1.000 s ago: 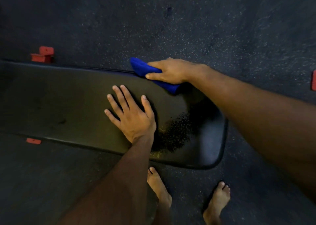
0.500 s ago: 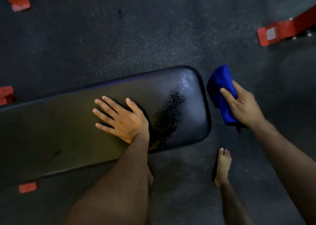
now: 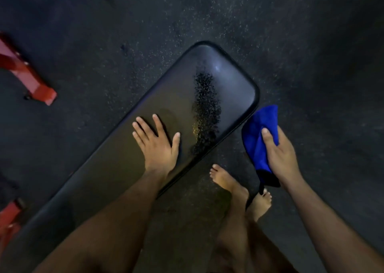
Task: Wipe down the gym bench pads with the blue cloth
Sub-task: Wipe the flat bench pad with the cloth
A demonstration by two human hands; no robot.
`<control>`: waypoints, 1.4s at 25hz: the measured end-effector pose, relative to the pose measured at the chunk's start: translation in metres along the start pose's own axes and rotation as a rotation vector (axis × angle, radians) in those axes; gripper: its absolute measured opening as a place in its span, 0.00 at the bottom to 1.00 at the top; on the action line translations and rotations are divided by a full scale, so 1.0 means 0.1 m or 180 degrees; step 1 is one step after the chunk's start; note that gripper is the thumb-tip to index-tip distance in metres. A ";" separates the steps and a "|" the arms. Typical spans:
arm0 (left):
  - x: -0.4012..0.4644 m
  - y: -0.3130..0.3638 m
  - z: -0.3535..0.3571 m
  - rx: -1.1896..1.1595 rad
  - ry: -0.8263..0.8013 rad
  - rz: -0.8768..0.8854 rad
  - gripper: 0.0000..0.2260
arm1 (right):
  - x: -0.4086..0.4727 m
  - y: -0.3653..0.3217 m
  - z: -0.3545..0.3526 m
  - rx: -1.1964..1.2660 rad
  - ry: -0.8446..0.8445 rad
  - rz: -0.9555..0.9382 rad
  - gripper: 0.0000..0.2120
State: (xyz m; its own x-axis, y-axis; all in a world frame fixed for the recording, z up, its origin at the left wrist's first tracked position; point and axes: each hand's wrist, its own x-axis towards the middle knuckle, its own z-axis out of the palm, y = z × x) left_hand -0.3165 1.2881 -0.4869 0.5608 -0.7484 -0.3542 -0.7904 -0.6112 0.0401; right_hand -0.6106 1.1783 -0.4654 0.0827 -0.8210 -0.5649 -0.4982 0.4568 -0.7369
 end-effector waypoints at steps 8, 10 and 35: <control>0.05 -0.06 0.19 0.0154 0.0515 0.0216 0.36 | -0.63 0.49 0.84 0.0584 0.0137 0.0245 0.13; 0.05 -0.07 0.22 0.0178 0.0570 0.0277 0.36 | -0.83 0.45 1.03 0.0671 0.0148 0.0300 0.10; -0.04 -2.07 0.19 0.0444 0.0694 0.3044 0.29 | -2.74 0.25 4.29 0.1022 0.1575 0.0116 0.29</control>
State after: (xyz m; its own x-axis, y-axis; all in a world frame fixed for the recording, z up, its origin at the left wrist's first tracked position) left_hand -0.1601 1.4222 -0.5115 -0.3065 -0.9506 -0.0499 -0.9482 0.3002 0.1043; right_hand -0.2761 1.5620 -0.4882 -0.3805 -0.8297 -0.4083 -0.2005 0.5051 -0.8395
